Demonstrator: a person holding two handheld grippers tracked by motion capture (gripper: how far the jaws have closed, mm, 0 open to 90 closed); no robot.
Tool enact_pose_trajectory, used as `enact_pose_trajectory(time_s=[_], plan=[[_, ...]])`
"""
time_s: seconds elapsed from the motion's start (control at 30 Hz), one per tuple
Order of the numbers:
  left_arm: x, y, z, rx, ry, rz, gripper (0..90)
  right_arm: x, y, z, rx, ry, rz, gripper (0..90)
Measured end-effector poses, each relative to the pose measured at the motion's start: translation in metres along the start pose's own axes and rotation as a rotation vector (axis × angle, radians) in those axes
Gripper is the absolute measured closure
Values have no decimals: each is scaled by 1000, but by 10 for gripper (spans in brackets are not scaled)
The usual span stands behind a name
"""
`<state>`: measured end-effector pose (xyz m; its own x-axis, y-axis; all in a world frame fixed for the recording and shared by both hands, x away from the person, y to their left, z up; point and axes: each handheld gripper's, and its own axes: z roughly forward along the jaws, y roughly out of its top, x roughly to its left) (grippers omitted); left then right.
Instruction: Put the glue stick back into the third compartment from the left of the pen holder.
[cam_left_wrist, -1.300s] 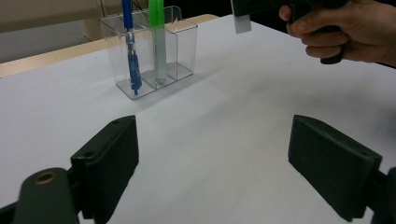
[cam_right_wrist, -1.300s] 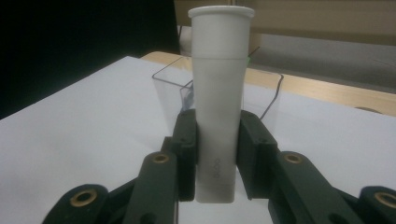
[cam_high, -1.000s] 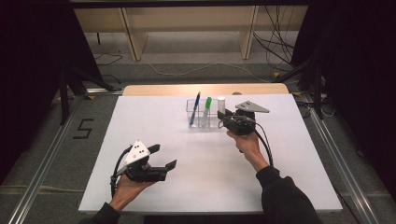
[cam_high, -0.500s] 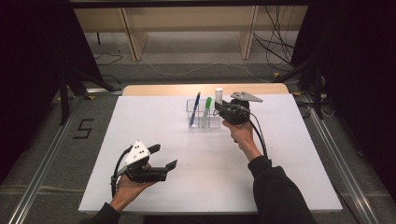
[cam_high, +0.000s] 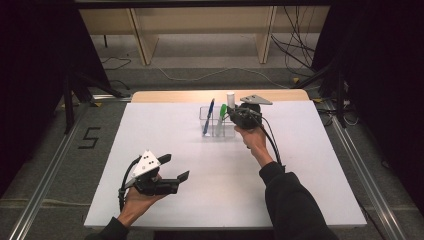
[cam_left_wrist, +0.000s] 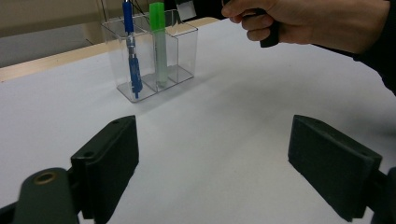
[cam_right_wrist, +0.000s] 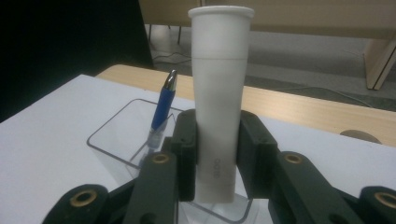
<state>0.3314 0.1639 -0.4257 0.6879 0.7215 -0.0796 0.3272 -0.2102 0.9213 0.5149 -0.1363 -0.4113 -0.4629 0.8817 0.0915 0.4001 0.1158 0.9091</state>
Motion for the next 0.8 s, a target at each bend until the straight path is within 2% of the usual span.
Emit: enact_pose_trajectory(time_s=[0.43, 0.8], plan=[[1, 0, -1, -4, -2, 5, 156, -1, -5, 15, 38, -39, 0, 712], [1, 1, -1, -13, -1, 0, 156, 2, -10, 21, 52, -50, -7, 710]])
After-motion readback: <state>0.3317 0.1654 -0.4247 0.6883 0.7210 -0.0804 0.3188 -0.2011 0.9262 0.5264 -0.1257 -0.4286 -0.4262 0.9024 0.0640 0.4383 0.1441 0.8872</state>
